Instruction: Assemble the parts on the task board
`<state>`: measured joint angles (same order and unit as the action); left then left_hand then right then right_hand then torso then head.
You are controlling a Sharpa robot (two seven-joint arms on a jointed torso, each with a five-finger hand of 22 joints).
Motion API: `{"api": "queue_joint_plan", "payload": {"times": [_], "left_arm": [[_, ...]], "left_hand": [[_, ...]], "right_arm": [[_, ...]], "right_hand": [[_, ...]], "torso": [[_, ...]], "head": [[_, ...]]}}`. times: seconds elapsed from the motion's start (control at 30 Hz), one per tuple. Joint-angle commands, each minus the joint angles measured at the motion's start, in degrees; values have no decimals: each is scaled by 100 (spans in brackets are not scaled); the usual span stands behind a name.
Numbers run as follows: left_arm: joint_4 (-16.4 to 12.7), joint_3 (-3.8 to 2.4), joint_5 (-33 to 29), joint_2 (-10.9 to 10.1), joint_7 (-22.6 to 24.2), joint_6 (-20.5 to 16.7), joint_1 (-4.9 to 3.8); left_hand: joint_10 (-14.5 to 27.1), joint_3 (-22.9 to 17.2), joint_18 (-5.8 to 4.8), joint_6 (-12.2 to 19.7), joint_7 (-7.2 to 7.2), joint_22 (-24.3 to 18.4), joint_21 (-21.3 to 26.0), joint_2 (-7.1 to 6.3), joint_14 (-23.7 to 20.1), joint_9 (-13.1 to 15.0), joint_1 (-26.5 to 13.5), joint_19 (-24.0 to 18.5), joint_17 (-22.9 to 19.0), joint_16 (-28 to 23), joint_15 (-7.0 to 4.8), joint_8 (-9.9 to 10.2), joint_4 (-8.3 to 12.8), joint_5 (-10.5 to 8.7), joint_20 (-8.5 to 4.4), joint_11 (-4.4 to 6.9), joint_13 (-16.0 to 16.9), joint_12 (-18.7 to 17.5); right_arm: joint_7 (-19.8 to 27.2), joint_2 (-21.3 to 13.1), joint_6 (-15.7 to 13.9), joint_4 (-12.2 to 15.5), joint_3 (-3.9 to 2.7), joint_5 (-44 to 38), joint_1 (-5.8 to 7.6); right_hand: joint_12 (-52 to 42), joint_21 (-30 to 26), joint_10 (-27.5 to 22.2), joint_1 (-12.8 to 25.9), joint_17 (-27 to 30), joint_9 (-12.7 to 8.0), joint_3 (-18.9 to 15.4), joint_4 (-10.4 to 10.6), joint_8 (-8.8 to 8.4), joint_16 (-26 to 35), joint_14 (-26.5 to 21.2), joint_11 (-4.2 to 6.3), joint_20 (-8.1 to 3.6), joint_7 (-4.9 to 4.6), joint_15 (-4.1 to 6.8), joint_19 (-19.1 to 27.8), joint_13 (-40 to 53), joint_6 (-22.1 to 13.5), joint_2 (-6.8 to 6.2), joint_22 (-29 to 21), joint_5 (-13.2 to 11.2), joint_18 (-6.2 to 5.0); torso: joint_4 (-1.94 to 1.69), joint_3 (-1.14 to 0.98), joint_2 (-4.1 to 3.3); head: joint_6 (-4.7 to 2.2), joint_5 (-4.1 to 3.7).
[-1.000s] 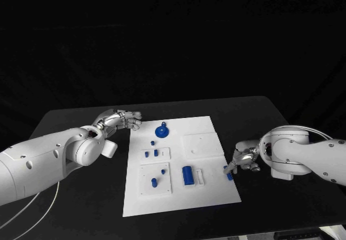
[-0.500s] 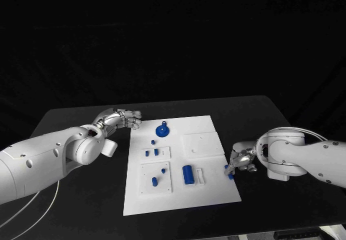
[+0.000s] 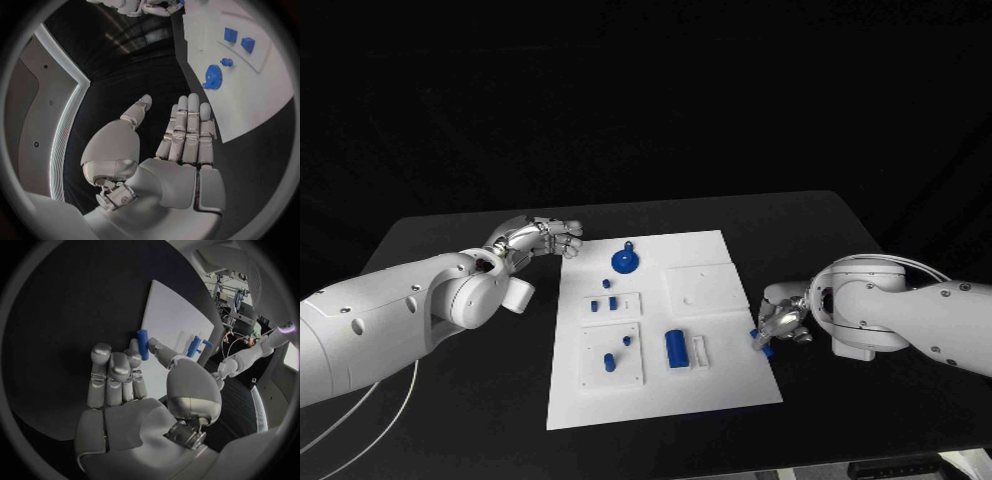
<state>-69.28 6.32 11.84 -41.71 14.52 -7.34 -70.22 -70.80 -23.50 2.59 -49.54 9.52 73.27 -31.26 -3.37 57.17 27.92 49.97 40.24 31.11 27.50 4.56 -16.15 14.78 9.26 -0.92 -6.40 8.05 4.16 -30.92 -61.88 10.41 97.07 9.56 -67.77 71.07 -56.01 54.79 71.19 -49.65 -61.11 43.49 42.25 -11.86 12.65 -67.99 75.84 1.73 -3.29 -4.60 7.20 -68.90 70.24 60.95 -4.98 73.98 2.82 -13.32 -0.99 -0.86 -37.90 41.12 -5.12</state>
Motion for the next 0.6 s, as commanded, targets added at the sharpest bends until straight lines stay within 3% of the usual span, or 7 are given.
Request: {"api": "queue_joint_plan", "payload": {"times": [0.03,0.17,0.33,0.6], "left_arm": [[-10,-3,18,6,51,85,-1],[-12,-3,18,10,53,92,-1],[-6,-3,18,8,51,81,-1],[1,-2,18,46,51,83,-1]], "left_hand": [[54,-16,-21,21,-12,12,40,28,22,-9,32,-25,9,-37,18,-32,17,37,-6,3,-8,-6],[55,-21,-21,21,-11,17,44,35,23,-9,39,-24,16,-43,18,-33,20,58,-6,2,-8,-6],[55,-19,-22,22,-11,19,46,33,23,-10,35,-24,20,-46,19,-33,18,64,-5,1,-8,-6],[54,-17,-23,22,-10,21,47,29,24,-10,31,-23,24,-48,19,-34,17,64,-4,1,-8,-6]], "right_arm": [[20,-1,0,-48,53,-112,-75],[-5,-49,-86,-101,51,-112,-74],[-13,-142,-143,-111,32,-91,-38],[-32,-325,-195,85,-14,-119,408]], "right_hand": [[8,30,49,-71,9,-482,66,26,5,21,-5,3,59,0,43,4,-10,36,60,8,7,-168],[13,43,72,-1,17,-492,171,129,12,20,4,7,84,5,42,1,-24,72,88,14,8,-168],[11,60,92,114,20,-498,196,233,17,13,10,13,95,10,45,-10,-31,94,26,20,2,-168],[10,69,103,167,20,-497,206,288,24,7,12,21,92,19,53,-18,-34,112,-6,22,-2,-168]], "torso": [[4,4,5],[-2,3,3],[-1,0,1],[-7,2,0]], "head": [[-19,-7],[-22,8],[-44,-6],[-66,-16]]}}
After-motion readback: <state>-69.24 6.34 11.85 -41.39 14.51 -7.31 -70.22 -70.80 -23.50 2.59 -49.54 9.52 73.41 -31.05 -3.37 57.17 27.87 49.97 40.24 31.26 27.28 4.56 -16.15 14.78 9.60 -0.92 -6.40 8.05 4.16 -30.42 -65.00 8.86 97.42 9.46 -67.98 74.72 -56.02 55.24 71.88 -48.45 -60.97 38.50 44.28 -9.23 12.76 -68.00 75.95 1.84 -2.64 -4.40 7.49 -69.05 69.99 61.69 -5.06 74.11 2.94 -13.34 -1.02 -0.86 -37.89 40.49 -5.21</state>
